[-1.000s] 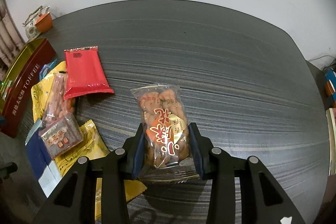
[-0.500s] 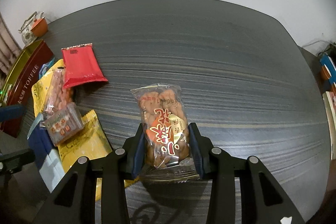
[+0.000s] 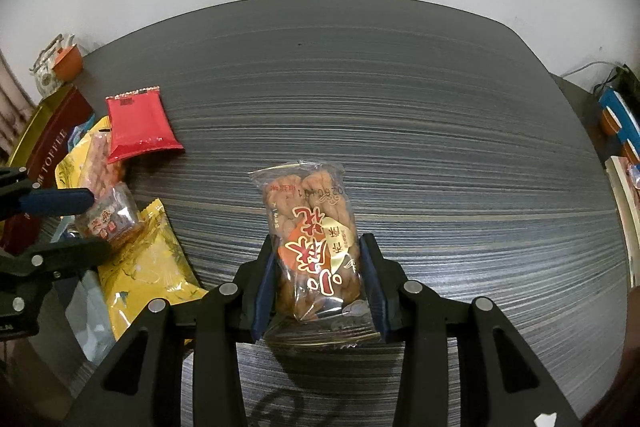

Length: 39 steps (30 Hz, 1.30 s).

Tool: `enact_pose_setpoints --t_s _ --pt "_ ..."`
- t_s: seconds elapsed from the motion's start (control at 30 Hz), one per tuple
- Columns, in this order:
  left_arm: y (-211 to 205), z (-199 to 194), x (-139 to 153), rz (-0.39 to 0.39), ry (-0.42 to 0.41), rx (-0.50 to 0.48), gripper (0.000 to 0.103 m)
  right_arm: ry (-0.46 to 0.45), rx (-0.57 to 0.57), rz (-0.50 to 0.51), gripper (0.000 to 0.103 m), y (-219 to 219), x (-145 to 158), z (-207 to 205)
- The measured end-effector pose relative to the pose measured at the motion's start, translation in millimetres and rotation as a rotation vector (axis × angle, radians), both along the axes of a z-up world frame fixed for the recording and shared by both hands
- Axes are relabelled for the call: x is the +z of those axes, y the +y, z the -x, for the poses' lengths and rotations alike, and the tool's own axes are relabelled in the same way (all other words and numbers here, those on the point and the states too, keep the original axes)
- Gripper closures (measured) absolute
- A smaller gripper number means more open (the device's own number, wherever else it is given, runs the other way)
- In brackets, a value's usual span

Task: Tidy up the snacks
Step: 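Lift the nut bag with right while left grasps the brown square packet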

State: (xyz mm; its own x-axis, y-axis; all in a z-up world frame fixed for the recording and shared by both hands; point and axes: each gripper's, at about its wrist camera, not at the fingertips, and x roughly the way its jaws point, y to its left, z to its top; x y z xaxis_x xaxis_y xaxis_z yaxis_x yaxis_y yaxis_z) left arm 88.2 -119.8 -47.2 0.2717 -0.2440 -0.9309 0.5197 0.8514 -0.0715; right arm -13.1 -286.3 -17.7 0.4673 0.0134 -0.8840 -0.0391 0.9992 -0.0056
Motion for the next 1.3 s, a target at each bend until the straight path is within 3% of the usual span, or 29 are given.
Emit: enact_pose_setpoints --t_s 0.4,1.3 --pt "-8 -7 -12 0.012 0.035 0.032 0.069 -0.003 0.001 -0.003 0.064 1 1 2" --pt "6 0 10 0.035 0.019 0.067 0.071 -0.007 0.006 0.009 0.063 3 0 3"
